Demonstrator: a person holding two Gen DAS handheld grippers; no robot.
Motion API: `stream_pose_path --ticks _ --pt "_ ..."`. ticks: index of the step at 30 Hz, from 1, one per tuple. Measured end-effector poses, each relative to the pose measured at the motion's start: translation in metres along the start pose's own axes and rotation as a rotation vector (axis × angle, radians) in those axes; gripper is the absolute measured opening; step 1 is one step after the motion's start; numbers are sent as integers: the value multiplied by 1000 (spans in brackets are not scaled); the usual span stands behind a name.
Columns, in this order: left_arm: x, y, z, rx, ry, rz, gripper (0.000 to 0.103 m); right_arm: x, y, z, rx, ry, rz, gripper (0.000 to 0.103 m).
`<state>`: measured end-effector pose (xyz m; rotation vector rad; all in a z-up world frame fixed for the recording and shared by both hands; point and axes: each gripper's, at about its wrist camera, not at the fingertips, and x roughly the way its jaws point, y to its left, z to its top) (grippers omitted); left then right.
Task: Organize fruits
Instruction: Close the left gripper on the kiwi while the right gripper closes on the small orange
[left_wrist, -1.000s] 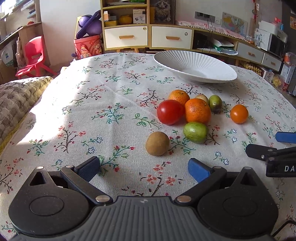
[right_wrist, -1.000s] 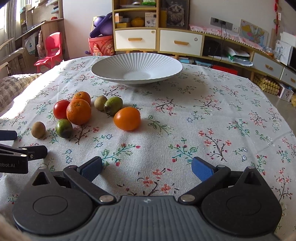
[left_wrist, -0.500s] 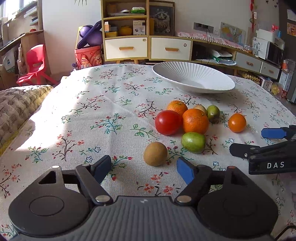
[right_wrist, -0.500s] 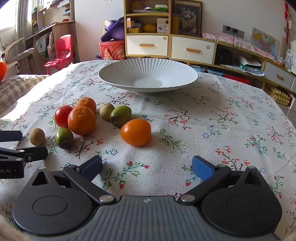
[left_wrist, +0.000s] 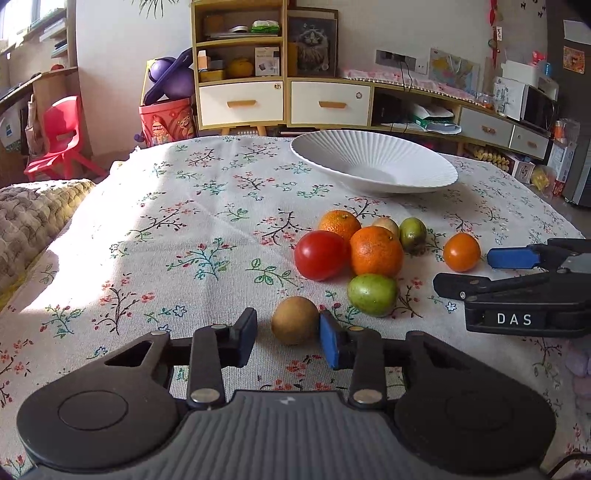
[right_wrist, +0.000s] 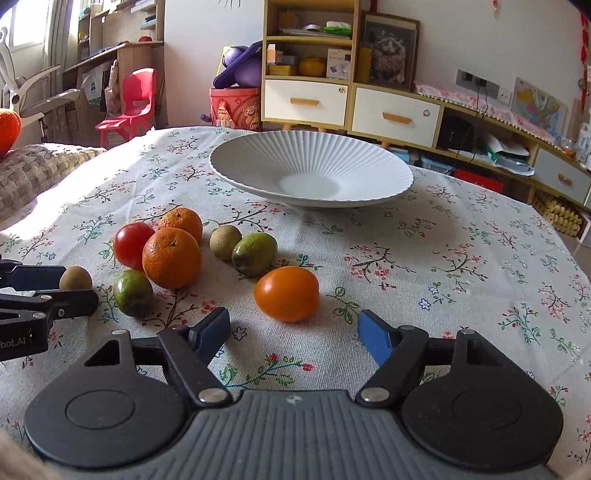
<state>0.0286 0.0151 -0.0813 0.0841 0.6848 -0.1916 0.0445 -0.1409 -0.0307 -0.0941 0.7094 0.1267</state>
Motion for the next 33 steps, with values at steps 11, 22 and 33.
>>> stream_pose_path --ticks 11,22,33 --pt "4 2 7 -18 1 -10 10 3 1 5 -7 -20 -4 52" --pt "5 6 13 -37 14 -4 10 1 1 8 -5 -26 10 33" --pt "1 6 28 -61 10 -35 10 -7 0 11 19 -33 42 32"
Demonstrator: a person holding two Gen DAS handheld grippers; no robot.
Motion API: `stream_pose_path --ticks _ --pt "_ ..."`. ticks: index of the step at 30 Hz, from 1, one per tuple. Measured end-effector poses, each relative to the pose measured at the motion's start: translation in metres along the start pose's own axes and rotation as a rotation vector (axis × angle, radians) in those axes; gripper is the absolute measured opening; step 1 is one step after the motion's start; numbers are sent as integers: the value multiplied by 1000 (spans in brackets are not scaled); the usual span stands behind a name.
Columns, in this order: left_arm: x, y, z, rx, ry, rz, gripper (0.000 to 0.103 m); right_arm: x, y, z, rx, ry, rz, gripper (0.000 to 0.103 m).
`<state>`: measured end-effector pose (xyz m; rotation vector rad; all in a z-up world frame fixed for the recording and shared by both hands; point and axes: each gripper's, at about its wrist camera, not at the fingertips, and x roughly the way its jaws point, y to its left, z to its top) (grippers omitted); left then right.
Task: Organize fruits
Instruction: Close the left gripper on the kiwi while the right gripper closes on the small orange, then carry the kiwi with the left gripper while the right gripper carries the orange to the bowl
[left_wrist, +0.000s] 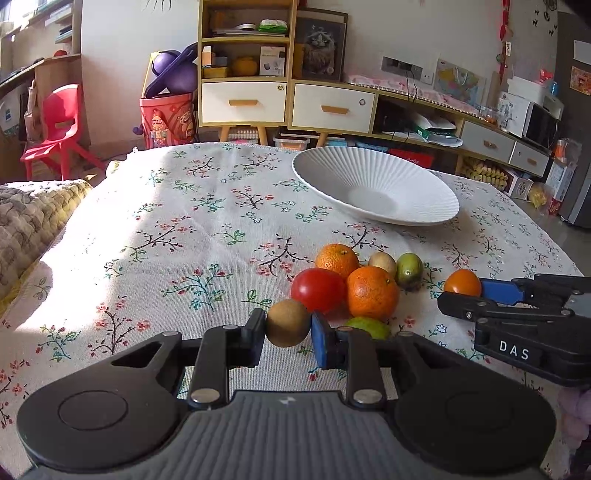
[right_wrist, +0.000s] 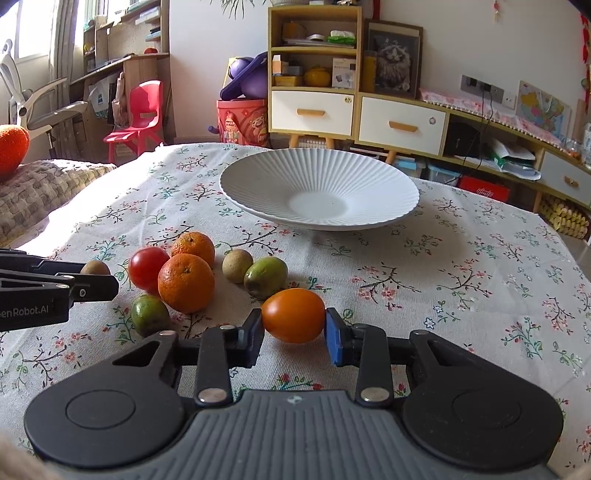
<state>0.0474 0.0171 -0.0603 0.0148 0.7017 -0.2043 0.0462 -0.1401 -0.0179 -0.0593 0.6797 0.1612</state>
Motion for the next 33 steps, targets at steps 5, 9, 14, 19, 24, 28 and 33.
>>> stream_pose_path --ticks 5,9,14,19,24,28,33 --pt "0 -2 8 -4 -4 -11 10 -2 0 5 10 -2 3 32" --pt "-1 -6 15 -2 -11 -22 10 -5 -2 7 22 -1 7 32" --pt "-2 -11 22 -4 -22 -35 10 -7 -3 11 13 -7 -3 32" --pt "-4 -18 34 10 -43 -37 10 -9 -5 20 16 -18 -8 32" --pt "-2 -25 50 28 -55 -44 10 -9 -8 32 12 -33 -16 32" --pt "4 -30 60 42 -64 -60 10 -6 -12 41 7 -42 -25 32" --pt "19 -36 75 50 -55 -80 10 4 -22 51 42 -31 -20 32"
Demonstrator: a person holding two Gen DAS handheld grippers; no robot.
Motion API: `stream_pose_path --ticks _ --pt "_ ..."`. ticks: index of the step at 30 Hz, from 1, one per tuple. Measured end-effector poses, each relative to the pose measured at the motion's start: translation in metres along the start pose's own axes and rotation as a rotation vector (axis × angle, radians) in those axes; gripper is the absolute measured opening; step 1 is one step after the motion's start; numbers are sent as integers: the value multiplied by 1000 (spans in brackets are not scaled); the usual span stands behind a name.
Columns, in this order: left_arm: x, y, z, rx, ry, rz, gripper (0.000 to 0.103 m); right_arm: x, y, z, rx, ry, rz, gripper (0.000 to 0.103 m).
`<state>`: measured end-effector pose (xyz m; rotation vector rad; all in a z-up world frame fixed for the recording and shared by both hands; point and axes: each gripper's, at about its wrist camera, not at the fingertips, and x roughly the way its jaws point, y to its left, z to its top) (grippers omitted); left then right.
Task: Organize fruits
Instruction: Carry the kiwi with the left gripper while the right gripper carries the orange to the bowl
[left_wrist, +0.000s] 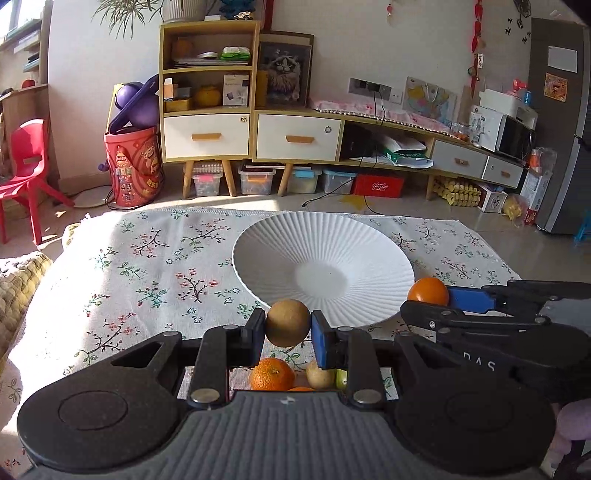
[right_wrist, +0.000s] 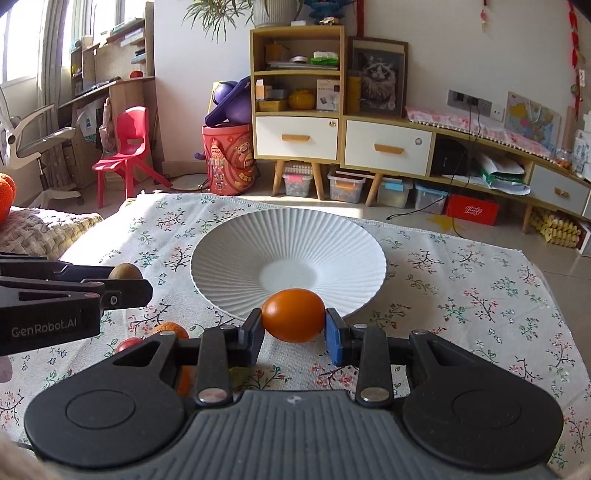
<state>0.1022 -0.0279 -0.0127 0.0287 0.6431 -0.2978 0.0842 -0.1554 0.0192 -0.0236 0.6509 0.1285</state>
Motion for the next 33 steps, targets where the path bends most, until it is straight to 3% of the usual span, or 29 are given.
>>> stream_pose_path --ticks 4,18,33 --pt "19 -1 10 11 5 -34 10 11 -6 9 -12 1 6 32" --pt "95 -7 25 80 59 -44 10 66 -33 21 38 49 21 32" --pt "121 -14 24 141 70 -51 10 82 -33 29 3 58 41 32"
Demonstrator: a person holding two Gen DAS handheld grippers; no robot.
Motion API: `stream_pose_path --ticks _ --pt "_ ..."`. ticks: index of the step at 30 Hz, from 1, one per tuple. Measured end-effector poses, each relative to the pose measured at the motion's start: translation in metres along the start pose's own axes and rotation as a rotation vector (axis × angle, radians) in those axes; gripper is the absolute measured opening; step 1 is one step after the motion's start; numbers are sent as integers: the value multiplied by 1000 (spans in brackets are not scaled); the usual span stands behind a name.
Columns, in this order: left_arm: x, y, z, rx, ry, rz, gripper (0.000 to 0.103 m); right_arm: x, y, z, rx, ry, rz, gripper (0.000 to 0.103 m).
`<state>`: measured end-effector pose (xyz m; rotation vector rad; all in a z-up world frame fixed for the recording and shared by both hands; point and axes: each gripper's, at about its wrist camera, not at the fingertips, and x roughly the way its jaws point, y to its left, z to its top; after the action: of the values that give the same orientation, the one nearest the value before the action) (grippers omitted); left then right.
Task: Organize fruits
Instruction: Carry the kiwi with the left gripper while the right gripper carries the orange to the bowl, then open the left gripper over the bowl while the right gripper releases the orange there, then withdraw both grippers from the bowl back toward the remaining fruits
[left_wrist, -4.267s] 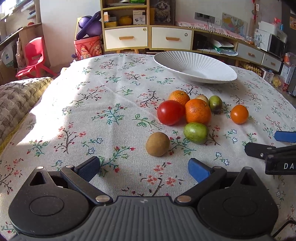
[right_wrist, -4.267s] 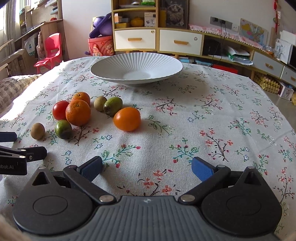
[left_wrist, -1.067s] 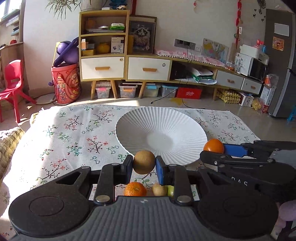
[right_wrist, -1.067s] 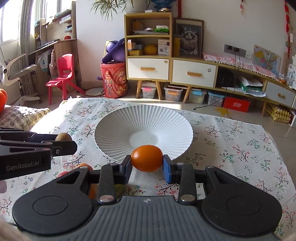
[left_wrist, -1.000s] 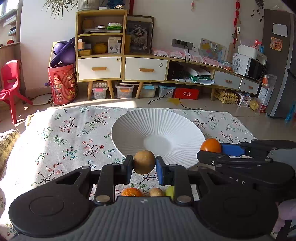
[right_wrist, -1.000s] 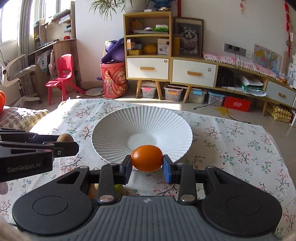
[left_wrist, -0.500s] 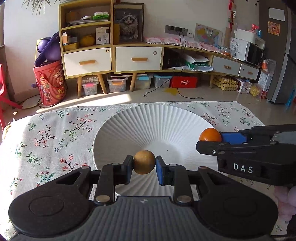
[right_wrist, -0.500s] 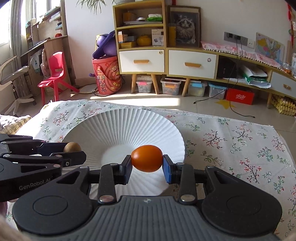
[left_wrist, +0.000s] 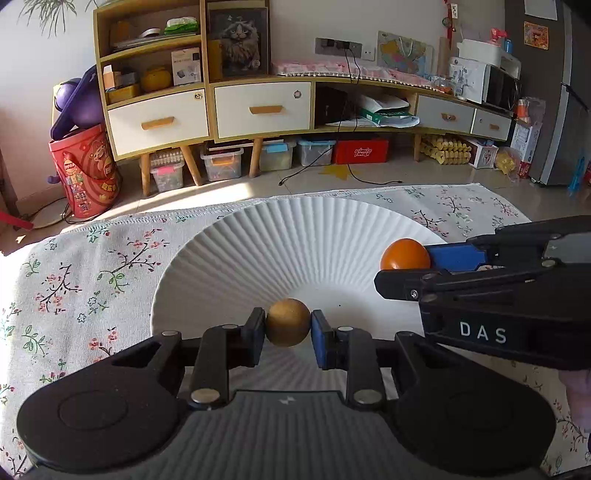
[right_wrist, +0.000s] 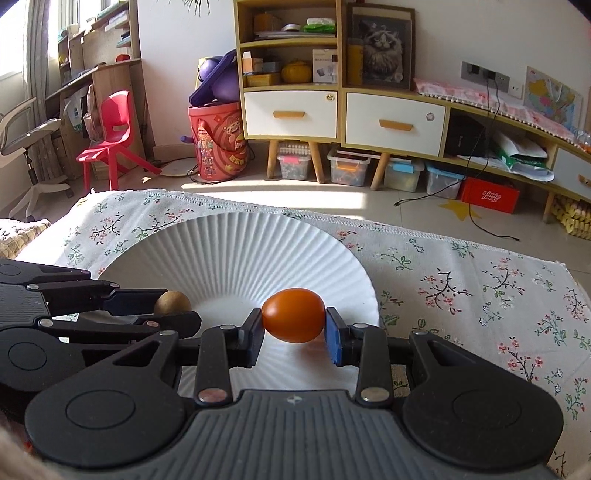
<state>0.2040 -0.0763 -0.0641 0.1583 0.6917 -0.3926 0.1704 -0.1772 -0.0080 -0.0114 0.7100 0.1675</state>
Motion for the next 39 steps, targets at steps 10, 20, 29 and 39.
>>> stream_pose_path --ticks 10,20,29,39 --pt "2 0 0 14 -7 -2 11 3 -2 5 -7 -2 9 32" --pt "-4 -2 4 24 -2 3 33 -5 -5 8 16 -12 -3 47" --pt "-23 -4 3 20 -8 5 40 -23 -2 8 13 -21 -38 53" --pt "-54 1 -5 1 -18 24 50 -49 5 4 10 -33 -56 63"
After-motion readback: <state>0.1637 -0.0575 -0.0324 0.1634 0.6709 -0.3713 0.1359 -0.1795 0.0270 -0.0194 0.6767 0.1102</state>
